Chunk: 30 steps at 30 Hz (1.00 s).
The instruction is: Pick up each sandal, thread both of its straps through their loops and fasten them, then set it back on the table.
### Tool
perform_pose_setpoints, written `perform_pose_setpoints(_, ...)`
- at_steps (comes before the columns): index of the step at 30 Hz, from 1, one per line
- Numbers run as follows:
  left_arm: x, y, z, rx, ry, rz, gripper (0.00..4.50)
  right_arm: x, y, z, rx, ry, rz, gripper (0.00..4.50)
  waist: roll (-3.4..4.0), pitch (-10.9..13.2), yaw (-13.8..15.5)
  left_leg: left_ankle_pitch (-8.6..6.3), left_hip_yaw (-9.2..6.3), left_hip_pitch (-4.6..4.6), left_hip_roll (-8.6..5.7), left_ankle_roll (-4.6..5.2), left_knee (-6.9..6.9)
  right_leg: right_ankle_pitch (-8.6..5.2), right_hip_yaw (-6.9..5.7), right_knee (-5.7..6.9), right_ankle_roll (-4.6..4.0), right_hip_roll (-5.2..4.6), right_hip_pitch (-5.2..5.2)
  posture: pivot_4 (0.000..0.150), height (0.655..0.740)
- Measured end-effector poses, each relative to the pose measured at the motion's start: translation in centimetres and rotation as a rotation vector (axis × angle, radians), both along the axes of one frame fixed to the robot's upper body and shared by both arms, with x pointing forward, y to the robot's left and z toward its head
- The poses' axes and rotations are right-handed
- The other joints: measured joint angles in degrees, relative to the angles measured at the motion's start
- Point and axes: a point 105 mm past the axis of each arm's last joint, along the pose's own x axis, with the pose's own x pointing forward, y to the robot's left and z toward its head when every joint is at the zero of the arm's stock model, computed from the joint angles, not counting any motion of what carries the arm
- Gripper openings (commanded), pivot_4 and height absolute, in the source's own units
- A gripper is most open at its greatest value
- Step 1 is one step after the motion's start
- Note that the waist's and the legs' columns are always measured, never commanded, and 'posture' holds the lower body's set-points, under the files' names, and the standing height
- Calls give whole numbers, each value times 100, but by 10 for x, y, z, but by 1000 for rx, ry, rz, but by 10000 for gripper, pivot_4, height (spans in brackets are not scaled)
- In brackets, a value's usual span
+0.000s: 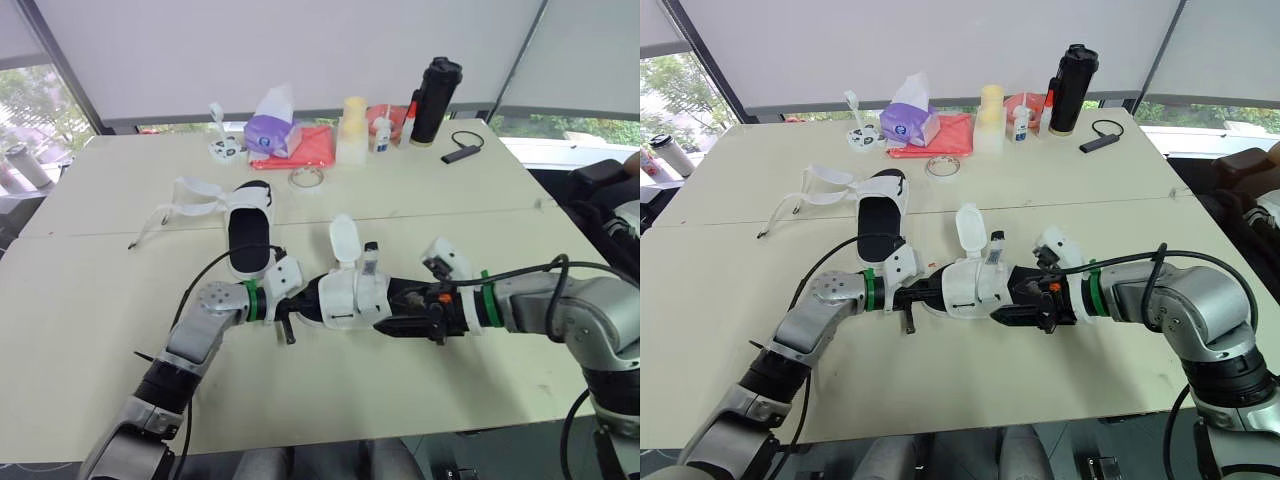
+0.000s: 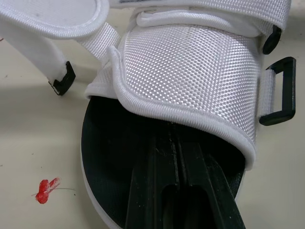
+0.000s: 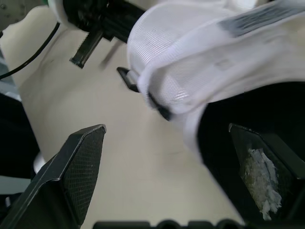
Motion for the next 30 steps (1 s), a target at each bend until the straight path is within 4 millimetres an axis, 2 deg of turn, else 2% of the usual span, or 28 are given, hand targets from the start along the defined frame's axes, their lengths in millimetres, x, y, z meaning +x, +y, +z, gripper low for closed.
perform_pose_setpoints(4, 2, -2, -1, 20, -25, -8, 0, 4, -11, 13, -26, -51, -34, 44373, 1, -1, 13, 0, 0, 2, 0, 0, 2, -1, 0, 0, -2, 0, 3, 1500, 7400)
perform_pose_setpoints(8, 5, -4, -3, 48, -48, -19, 0, 29, -11, 60, 18, -209, -85, 44373, 5, -6, -15, 0, 3, 10, 1, 0, 6, 2, 0, 0, -10, -1, 8, 1500, 7400)
perform_pose_setpoints(10, 4, -5, -3, 47, -50, -24, 0, 42, -11, 73, 53, -229, -123, 44373, -2, -13, -10, 0, -1, 10, 3, 0, 5, 1, -1, -1, -11, -1, 10, 1500, 7400)
perform_pose_setpoints(17, 3, -5, -4, 51, -50, -32, 0, 71, -7, 49, 71, -69, -212, 44373, -1, -13, -15, 0, 0, 6, 0, 0, 3, 2, 0, -2, -9, -2, 5, 1500, 7400)
perform_pose_setpoints(23, 1, -5, -3, 49, -57, -28, 0, 81, -10, 28, 60, 17, -263, 44373, 0, -14, -25, 0, 1, 7, -1, 0, 2, 4, 0, -1, -5, -1, 5, 1500, 7400)
perform_pose_setpoints(30, 0, -5, -3, 41, -61, -17, 0, 90, 6, 21, 145, 106, -259, 44373, 2, -14, -33, 0, 1, 7, -1, 1, 0, 12, 0, 0, 10, 0, 4, 1500, 7400)
